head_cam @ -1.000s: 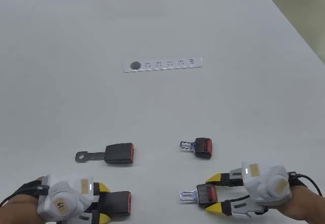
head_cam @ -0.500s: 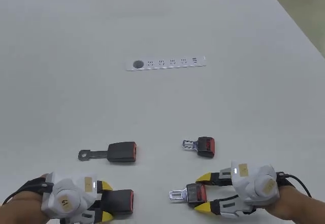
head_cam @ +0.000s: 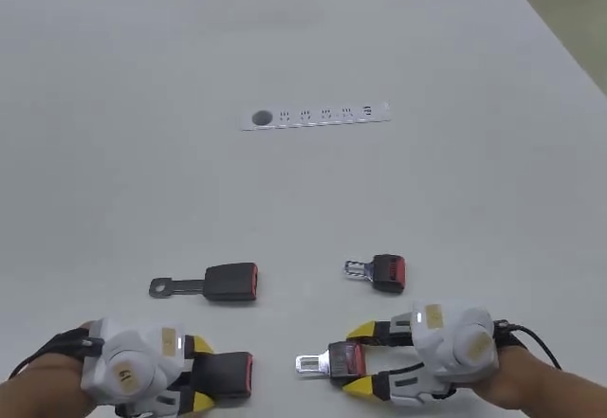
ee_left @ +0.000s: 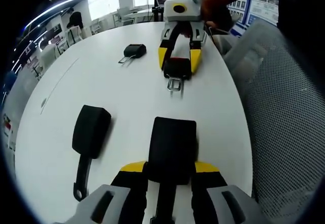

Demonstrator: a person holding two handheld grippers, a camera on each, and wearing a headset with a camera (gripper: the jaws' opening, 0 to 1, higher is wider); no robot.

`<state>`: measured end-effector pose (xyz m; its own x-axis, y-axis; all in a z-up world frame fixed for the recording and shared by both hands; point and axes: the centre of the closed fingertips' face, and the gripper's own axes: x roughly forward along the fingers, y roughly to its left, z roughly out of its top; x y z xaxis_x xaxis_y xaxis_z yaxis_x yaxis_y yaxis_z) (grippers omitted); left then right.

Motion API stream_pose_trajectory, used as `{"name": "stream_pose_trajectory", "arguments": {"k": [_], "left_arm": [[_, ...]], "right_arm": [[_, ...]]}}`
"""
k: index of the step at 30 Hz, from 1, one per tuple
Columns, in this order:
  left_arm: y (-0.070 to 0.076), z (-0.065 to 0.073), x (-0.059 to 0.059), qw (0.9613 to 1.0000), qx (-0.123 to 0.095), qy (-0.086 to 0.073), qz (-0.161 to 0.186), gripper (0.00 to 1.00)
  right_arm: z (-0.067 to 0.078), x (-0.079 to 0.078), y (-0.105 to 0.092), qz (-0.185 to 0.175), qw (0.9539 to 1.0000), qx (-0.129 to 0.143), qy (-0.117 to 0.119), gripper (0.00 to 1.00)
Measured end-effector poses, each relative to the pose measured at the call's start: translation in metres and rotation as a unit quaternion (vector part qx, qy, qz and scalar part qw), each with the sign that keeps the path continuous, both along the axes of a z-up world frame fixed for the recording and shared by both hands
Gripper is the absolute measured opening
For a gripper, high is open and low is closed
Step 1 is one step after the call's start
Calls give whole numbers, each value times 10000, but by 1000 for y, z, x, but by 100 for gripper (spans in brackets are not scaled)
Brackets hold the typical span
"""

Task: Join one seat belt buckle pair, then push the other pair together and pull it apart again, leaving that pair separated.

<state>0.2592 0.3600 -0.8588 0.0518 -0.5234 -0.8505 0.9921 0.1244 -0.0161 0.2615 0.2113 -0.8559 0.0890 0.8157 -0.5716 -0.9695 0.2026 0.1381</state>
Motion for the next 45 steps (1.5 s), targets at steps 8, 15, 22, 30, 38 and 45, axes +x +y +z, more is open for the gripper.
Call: {"name": "stream_pose_trajectory", "arguments": {"k": [8,15,22,30,38,45], "left_arm": [[0,0,0,10000,10,4,5,35],[0,0,1,10000,13,4,12,34],[0,0,0,10000,21,2,20,34],[-1,1,0,10000,44,1,-9,34],[0,0,0,10000,59,-5,-57,34],[0,0,0,9999,70,-11,-80,34]], "right_arm": [[0,1,16,22,9999,95,88,36],[1,0,31,33,9998,192,72,36],[2,-3,43,2,9996,257,81,36],[2,-5,51,-6,9995,302,100,36],[1,-5,53,78,9997,213,10,36],[0,-5,62,147,9998,131,-70,36]]}}
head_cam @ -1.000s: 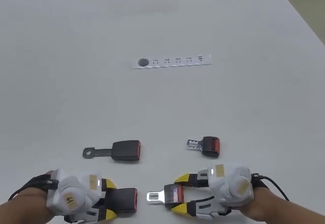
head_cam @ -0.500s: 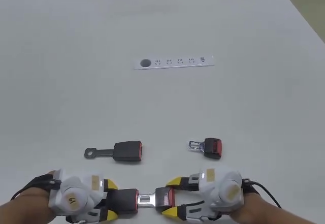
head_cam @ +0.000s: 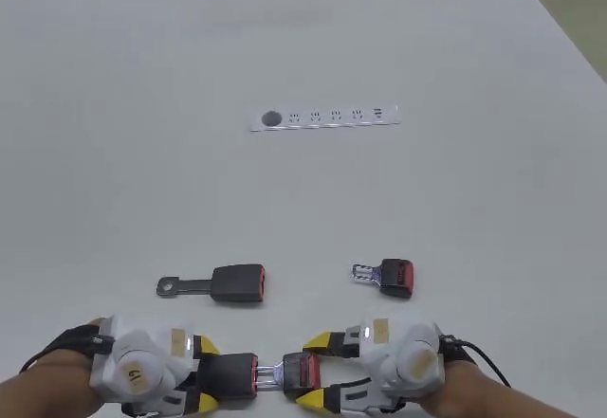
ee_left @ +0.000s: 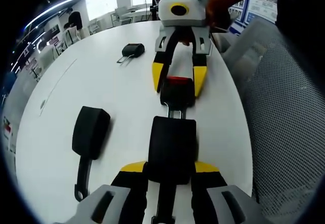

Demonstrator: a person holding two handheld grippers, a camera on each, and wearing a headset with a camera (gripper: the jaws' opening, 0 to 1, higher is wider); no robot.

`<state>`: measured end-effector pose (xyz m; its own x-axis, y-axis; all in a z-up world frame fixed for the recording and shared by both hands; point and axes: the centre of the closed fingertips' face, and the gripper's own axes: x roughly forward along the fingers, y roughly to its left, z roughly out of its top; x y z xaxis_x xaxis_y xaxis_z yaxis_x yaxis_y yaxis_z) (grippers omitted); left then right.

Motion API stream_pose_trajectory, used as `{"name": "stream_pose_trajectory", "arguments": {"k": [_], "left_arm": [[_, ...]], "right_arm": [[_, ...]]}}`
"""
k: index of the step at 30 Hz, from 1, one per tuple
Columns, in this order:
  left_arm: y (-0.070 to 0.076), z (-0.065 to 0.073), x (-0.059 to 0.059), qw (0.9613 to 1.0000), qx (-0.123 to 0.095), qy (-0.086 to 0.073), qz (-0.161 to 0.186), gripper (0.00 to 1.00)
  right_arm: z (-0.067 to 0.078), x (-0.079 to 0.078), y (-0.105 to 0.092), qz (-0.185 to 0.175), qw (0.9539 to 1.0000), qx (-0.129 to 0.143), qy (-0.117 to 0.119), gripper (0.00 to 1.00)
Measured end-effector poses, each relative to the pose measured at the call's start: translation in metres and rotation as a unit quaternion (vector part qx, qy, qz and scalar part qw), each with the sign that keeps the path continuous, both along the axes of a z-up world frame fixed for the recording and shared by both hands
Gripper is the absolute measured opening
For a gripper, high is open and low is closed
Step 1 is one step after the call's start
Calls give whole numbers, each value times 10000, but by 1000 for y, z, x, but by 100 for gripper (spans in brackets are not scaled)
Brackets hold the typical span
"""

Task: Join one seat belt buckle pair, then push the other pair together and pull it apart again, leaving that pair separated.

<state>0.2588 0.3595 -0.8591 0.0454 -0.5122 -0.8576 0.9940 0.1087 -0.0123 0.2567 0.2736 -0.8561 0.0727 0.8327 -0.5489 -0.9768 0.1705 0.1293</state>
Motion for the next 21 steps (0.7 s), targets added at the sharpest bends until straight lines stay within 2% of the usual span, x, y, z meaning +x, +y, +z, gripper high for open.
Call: {"name": "stream_pose_trajectory", "arguments": {"k": [21], "left_arm": [[0,0,0,9998,109,-5,-135,33]], "right_arm": [[0,2,10,-33,10000,-65,-6,35]]}}
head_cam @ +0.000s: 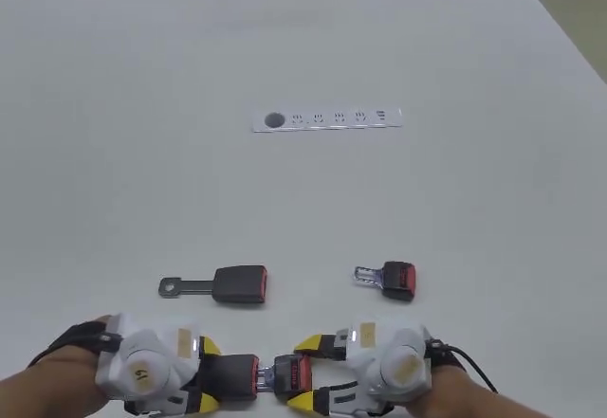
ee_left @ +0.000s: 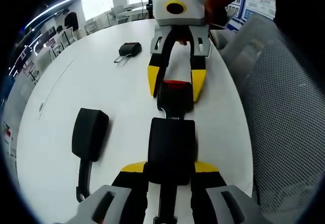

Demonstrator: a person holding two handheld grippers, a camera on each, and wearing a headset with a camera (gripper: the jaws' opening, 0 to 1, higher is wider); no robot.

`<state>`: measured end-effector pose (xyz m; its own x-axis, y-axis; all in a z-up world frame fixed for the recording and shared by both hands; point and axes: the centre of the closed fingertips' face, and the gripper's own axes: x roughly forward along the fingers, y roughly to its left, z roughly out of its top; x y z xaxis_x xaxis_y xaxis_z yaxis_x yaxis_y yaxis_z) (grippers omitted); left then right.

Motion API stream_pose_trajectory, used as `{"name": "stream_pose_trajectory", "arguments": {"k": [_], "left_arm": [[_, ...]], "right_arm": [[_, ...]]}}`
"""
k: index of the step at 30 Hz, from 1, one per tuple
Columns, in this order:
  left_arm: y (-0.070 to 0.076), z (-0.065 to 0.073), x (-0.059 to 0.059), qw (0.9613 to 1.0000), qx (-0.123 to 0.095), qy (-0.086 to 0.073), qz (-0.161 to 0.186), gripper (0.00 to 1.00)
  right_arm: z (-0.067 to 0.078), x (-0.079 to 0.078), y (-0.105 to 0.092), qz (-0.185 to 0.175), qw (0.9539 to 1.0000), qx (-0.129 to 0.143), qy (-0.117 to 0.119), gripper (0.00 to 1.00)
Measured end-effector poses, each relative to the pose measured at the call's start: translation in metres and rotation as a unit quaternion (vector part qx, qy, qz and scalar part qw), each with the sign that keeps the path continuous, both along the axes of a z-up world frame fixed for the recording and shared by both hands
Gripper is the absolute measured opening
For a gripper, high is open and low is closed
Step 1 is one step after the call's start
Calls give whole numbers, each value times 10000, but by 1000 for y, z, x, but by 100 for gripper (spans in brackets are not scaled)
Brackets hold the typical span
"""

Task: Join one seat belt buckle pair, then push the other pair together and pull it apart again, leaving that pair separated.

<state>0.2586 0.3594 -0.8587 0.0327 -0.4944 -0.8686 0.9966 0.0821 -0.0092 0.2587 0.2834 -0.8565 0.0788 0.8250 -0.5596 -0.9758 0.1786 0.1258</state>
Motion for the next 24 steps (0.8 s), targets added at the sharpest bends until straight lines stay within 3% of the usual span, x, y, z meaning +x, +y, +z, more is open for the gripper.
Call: {"name": "stream_pose_trajectory", "arguments": {"k": [24], "left_arm": [[-1,0,-1,10000,-27,-3,-77,33]], "right_arm": [[1,4,17,-89,9999,-43,58,35]]}}
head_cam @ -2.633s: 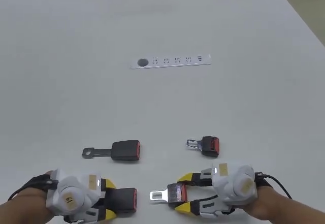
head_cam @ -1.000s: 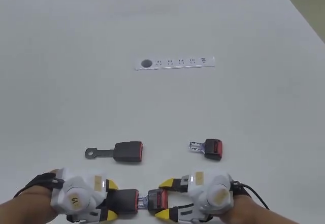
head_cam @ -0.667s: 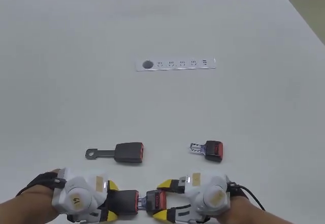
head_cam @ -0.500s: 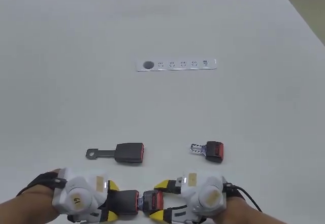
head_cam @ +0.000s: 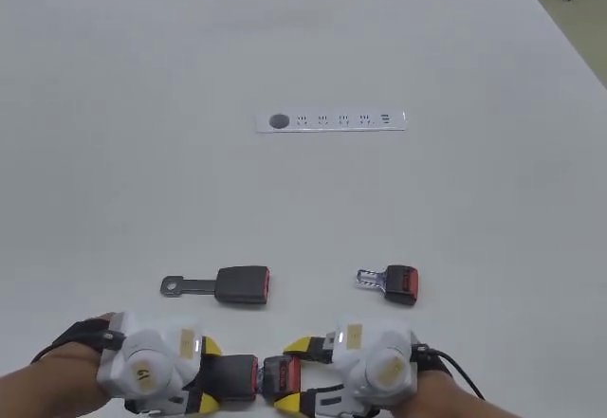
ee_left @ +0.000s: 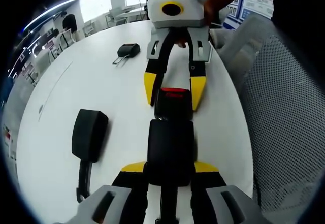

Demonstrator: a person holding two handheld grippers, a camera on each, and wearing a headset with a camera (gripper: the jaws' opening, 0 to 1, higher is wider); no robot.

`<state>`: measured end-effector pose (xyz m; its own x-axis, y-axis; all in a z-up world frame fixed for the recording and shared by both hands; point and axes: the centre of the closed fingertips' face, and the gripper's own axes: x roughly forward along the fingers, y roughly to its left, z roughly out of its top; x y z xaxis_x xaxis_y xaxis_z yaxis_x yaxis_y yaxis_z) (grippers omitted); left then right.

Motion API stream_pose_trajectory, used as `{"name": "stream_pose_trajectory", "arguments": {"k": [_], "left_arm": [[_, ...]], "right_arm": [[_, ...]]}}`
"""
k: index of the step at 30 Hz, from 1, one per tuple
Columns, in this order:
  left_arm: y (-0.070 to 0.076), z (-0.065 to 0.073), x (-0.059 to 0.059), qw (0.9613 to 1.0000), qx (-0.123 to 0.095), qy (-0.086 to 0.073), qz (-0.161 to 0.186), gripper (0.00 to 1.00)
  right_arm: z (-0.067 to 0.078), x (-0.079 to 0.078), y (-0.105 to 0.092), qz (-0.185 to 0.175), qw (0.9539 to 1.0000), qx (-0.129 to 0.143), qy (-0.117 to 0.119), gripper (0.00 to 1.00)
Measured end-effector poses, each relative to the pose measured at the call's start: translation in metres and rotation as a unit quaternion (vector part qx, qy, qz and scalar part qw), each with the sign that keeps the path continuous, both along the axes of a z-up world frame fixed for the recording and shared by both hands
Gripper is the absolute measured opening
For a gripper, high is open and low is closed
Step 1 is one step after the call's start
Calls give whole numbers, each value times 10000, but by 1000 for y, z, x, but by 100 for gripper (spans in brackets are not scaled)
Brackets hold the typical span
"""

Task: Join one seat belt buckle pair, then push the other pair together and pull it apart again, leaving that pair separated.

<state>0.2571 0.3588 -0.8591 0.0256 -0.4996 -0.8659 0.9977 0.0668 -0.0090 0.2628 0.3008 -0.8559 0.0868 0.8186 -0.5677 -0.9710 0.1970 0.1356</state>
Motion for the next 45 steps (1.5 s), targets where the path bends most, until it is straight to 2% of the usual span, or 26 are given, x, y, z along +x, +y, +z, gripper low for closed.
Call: {"name": "stream_pose_trajectory", "arguments": {"k": [16,27,35,37,45], "left_arm": [[-1,0,1,9999,-103,-6,-36,33],[2,1,2,9990,-421,7,-143,33],[4,2,3,9973,-719,82,-93,33],[4,2,2,9971,-749,48,-146,33],[6,2,3,9957,-905,83,-149,32]], "right_arm": [[0,-4,-2,91,9999,-70,-103,35],[1,-5,-4,229,9996,-1,-140,34],[1,-5,-6,195,9996,159,-102,34],[1,-5,-5,206,9996,186,-105,34],[1,-4,-5,192,9995,244,-109,34]]}}
